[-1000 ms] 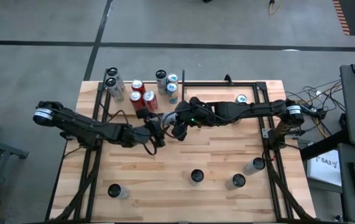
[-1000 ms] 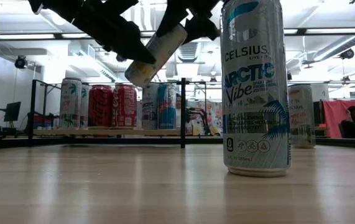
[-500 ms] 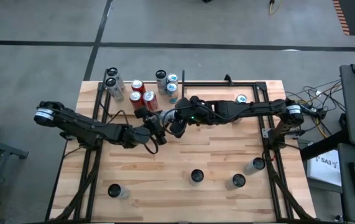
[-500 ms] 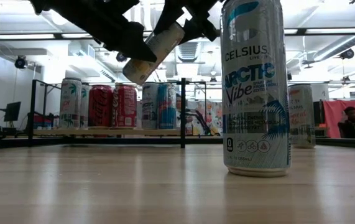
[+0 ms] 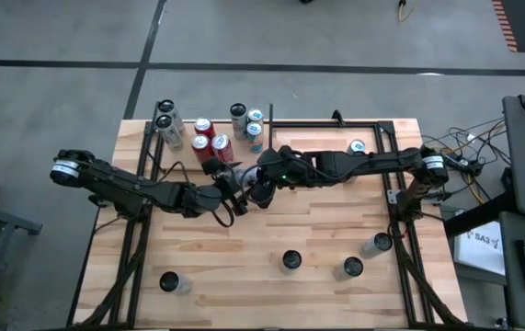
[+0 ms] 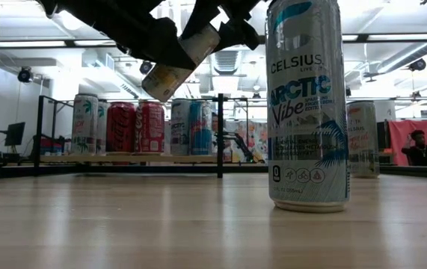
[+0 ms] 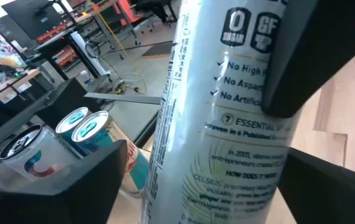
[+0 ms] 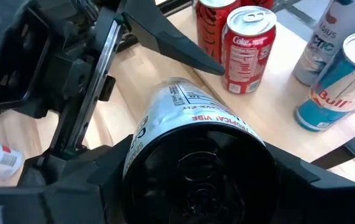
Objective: Place canned beverage on shelf
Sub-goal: Put the middle left white and yellow soda can on the shelf
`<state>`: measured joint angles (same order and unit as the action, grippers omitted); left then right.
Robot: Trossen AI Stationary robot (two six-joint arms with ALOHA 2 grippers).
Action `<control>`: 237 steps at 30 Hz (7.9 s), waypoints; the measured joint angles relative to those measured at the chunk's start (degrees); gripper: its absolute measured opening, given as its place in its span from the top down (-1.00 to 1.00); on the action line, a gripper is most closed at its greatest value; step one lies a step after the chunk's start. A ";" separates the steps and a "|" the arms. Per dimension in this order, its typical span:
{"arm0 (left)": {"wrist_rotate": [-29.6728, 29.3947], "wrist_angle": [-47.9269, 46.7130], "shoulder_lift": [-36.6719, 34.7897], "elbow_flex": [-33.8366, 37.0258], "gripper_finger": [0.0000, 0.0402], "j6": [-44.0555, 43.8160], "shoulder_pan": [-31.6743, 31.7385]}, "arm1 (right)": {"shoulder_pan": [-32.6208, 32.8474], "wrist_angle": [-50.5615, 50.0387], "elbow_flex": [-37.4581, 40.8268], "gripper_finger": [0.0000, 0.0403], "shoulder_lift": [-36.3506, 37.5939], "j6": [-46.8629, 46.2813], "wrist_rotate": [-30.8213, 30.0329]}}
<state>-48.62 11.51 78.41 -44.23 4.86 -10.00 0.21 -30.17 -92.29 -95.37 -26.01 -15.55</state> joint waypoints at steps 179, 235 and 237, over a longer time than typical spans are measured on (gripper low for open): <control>-14.91 -37.61 -32.78 -1.25 -0.16 -20.49 -7.43 | 10.80 30.42 13.16 -0.57 5.61 37.16 -25.00; -16.03 -51.60 -39.89 12.88 -0.16 -48.90 13.55 | 10.78 29.92 13.25 -0.51 5.35 34.56 -24.83; -15.99 -51.48 -39.89 13.25 -0.16 -48.91 13.68 | 10.78 29.92 13.25 -0.51 5.33 34.56 -24.83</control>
<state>-64.61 -39.98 38.52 -30.98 -44.05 3.68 10.98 -0.25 -79.05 -90.04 8.56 -40.38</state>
